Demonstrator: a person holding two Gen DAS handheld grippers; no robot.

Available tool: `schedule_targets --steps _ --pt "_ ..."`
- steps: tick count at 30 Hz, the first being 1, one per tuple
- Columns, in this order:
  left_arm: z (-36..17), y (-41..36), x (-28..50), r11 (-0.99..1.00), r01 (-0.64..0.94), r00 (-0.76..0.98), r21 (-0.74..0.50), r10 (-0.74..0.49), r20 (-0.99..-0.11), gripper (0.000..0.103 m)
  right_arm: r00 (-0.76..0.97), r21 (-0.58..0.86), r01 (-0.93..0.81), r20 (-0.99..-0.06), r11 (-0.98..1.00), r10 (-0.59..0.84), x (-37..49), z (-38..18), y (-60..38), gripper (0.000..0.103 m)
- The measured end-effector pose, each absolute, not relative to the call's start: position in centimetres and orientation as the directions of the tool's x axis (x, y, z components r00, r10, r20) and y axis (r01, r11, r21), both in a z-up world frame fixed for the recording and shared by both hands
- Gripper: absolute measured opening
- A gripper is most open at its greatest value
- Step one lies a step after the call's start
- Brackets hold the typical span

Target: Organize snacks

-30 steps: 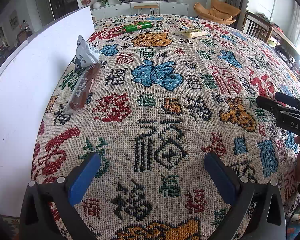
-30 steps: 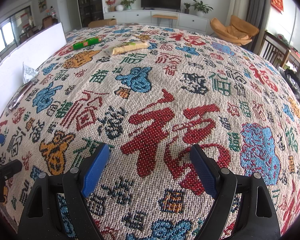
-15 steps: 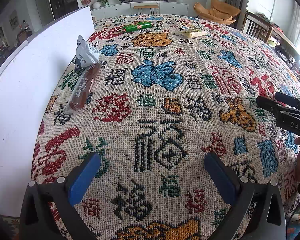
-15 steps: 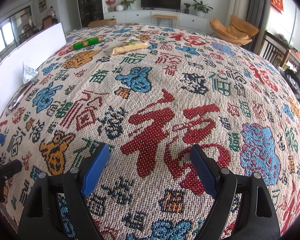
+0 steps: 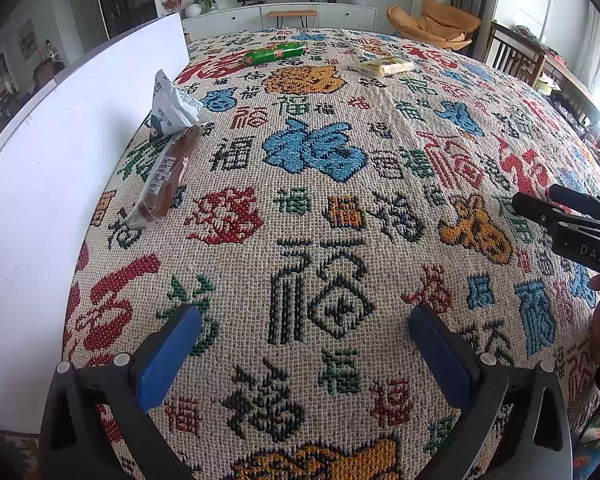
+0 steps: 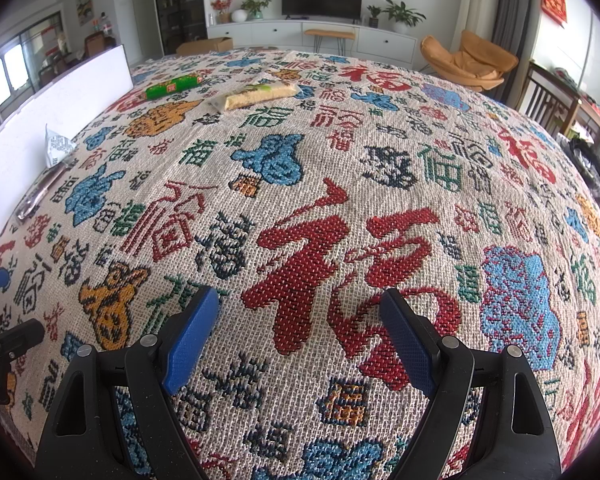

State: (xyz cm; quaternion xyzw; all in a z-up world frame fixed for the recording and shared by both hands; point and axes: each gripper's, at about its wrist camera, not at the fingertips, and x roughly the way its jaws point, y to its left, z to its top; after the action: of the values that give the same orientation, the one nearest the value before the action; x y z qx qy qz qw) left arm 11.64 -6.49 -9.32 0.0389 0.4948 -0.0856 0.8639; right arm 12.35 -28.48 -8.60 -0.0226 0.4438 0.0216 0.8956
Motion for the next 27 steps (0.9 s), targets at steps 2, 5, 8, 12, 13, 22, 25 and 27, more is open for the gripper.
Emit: schedule_targets --steps 2,5,8,12,13,22,25,27 --pt "-9.1 -6.3 11.5 0.981 0.193 0.496 -0.036 -0.129 -0.858 0.103 0.605 -0.021 -0.059 -0.796 0.998 0.018 12.4 -8.6 -28.5 0.085" --pt "-7.8 -6.1 10.8 0.975 0.209 0.542 -0.074 -0.178 -0.821 0.103 0.605 -0.021 -0.058 -0.796 0.998 0.019 12.4 -8.6 -28.5 0.085" --pt "-5.7 -5.7 9.2 0.970 0.226 0.620 -0.088 -0.213 -0.755 0.103 0.605 -0.021 -0.058 -0.796 0.998 0.019 12.4 -8.6 -28.5 0.085" --pt "-2.7 -4.5 6.0 0.966 0.236 0.704 -0.105 -0.245 -0.666 0.103 0.578 -0.017 -0.085 -0.815 0.996 0.035 13.1 -8.3 -28.2 0.086" --pt "-2.1 -4.0 5.3 0.965 0.236 0.719 -0.116 -0.254 -0.647 0.103 0.566 -0.013 -0.108 -0.823 0.994 0.051 13.6 -8.0 -27.7 0.086" --pt "0.2 -0.6 1.6 0.965 0.194 0.817 -0.179 -0.260 -0.515 0.103 0.179 0.385 -0.422 -0.852 0.821 0.491 22.6 -6.1 -12.0 0.083" --pt "0.1 -0.4 1.8 0.967 0.178 0.818 -0.185 -0.250 -0.518 0.103 0.119 0.374 -0.463 -0.872 0.803 0.474 24.7 -7.3 -5.6 0.082" --pt "0.1 -0.2 1.8 0.965 0.173 0.820 -0.195 -0.251 -0.514 0.103 0.094 0.352 -0.479 -0.890 0.804 0.446 25.8 -8.1 -2.4 0.084"
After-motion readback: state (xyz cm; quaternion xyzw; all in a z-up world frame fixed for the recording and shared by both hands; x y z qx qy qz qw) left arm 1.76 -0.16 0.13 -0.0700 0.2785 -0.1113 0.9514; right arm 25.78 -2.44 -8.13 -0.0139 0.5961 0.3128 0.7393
